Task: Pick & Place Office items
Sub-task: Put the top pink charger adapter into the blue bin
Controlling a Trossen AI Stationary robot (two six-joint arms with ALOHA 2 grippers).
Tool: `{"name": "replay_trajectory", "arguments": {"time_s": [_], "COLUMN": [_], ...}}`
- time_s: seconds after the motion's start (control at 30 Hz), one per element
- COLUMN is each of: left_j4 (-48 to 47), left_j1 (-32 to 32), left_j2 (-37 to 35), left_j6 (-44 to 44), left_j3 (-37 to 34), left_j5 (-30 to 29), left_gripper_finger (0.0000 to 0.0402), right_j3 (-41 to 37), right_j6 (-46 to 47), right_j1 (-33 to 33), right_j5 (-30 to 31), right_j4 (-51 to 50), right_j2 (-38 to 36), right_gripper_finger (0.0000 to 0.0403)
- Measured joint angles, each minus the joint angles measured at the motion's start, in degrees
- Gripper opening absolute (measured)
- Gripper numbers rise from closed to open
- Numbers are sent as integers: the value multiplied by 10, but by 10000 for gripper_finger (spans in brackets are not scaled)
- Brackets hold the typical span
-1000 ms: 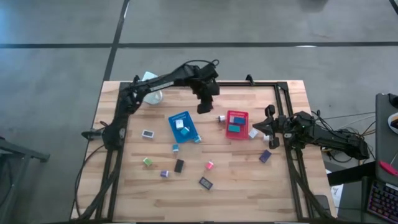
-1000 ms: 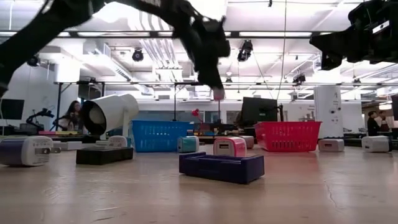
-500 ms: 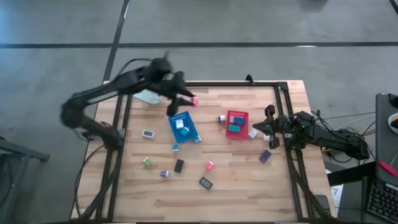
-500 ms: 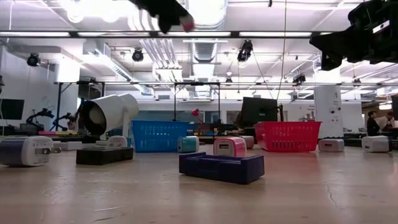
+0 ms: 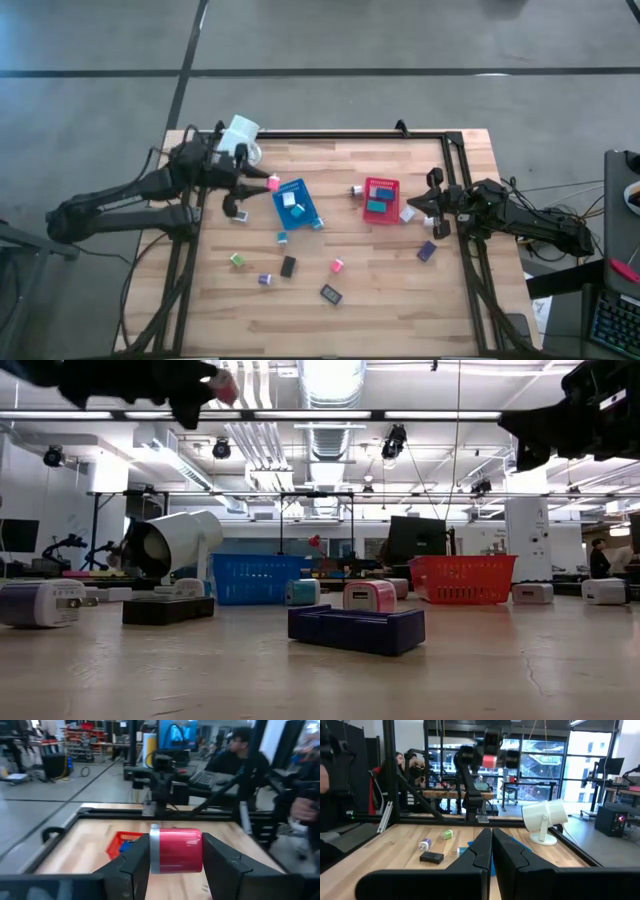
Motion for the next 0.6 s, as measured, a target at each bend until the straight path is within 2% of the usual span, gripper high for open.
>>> {"name": "replay_trajectory", "arguments": {"time_s": [0.33, 0.53, 0.6], "left_j4": [53, 60, 62], "left_j1": [0, 0, 0], "left_j2": [-103, -127, -126], "left_j6": [-35, -39, -50], "left_j3": [-160, -207, -207], "left_j5": [6, 4, -19], "left_gripper_finger": [154, 154, 154], "right_j3": [-1, -1, -2], "right_j6": [-15, -14, -13], "right_j1": [0, 0, 0], "right_j5": [0, 0, 0], "right_j4": [3, 3, 3], "right_j2": [0, 0, 0], "right_gripper_finger": [8, 8, 8]}}
